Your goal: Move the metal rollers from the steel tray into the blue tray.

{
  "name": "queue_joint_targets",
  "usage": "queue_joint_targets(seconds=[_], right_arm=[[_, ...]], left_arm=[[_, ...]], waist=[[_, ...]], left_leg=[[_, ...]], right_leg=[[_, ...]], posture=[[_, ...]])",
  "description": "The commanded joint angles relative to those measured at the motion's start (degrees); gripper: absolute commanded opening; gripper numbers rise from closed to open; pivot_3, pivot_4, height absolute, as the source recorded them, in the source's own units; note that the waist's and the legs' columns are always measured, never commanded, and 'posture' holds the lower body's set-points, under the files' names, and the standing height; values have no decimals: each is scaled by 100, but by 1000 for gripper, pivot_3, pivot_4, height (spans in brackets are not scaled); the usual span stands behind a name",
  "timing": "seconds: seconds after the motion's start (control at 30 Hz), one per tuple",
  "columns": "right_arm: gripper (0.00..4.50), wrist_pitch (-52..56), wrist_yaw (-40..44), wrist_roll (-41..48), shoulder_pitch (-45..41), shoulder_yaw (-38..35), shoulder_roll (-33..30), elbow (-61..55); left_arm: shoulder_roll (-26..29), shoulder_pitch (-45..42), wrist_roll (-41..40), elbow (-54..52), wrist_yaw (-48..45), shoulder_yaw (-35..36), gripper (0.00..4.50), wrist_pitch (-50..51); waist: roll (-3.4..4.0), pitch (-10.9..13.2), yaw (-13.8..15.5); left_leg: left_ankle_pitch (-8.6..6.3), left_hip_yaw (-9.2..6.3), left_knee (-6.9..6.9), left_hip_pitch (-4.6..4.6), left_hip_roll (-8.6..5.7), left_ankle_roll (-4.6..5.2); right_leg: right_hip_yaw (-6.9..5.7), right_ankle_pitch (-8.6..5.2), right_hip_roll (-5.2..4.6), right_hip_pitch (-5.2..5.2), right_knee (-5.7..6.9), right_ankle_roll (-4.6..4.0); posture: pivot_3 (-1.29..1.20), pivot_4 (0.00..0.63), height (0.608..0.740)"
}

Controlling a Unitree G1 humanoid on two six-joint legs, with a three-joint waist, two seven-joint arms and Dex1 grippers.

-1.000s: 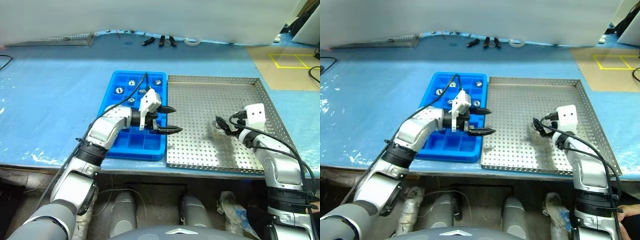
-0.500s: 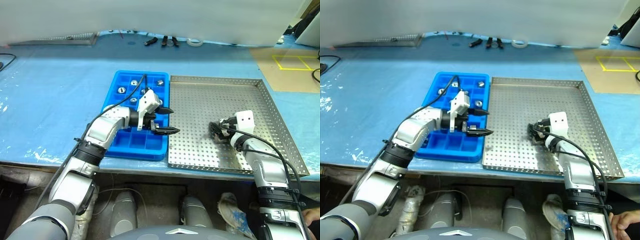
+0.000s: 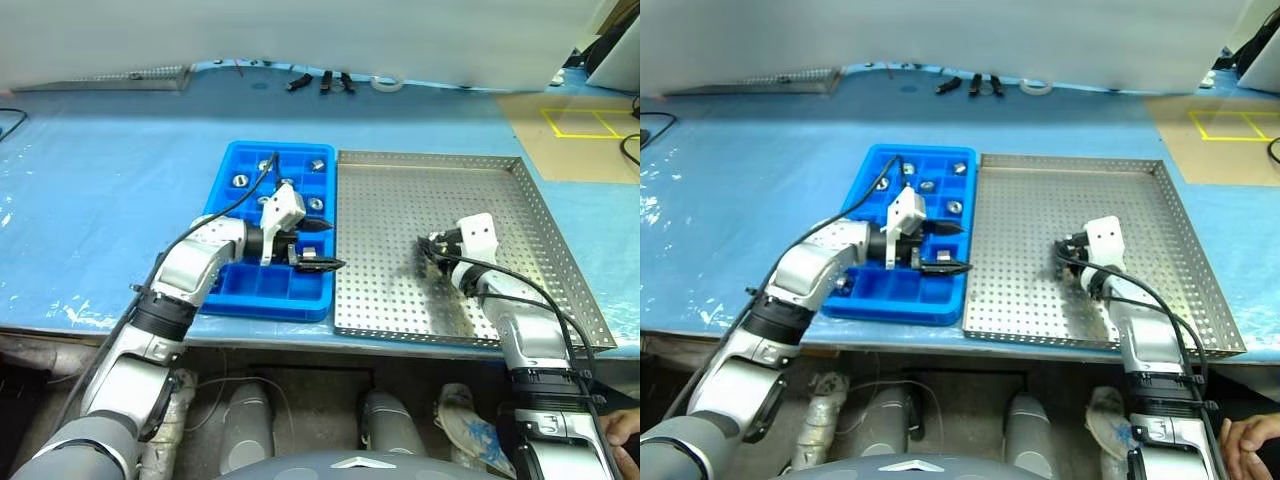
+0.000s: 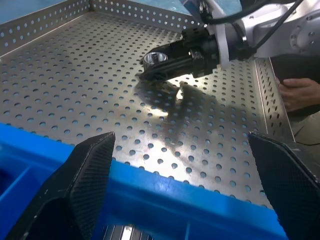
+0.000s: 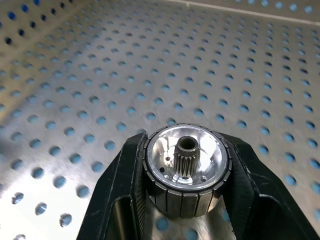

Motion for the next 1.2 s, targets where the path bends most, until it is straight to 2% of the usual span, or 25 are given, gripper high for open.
queue_joint_targets(seconds=[0.03, 0.2, 0.43, 0.67, 0.97, 1.2], right_arm=[[1668, 296, 662, 495, -497, 354, -100, -812], [1668, 492, 1602, 822, -1083, 1019, -171, -944], [1668, -13, 2334, 570, -2011, 1871, 172, 233], [1668, -71, 3126, 556, -2223, 2415, 317, 611], [1668, 533, 3674, 706, -2241, 2659, 364, 585], [1668, 880, 3705, 824, -2091, 2563, 330, 344]], left_arm=[[264, 228, -179, -487, 124, 405, 4500, 133], [576, 721, -280, -1001, 474, 809, 4500, 359], [953, 1874, -519, -2100, 1185, 1614, 4500, 845], [1070, 2962, -797, -3091, 1805, 2210, 4500, 1277], [1045, 3289, -1054, -3601, 2233, 2222, 4500, 1556], [1078, 3130, -1128, -3515, 2281, 2071, 4500, 1605]], waist=[[1, 0, -1], [1, 0, 86], [-1, 2, 339], [-2, 2, 685], [-2, 2, 940], [-2, 2, 965]], left_leg=[[0, 0, -1, 0, 2, 0], [1, -5, -6, -2, 8, -2], [2, -10, -12, -6, 10, -6], [4, -18, -24, -18, 15, -11], [7, -33, -26, -14, 17, -17], [12, -35, -30, -16, 18, -26]], right_leg=[[-1, 0, 1, -1, 0, 0], [-14, -1, 2, 0, 0, -1], [-22, -1, -3, -2, -4, -1], [-34, -4, -2, -5, -15, -6], [-24, -4, -3, 4, -9, -4], [-21, -4, 0, -3, -7, -3]], posture=[[-106, 150, 740], [23, 150, 740], [212, 150, 740], [342, 150, 740], [372, 150, 740], [342, 150, 740]])
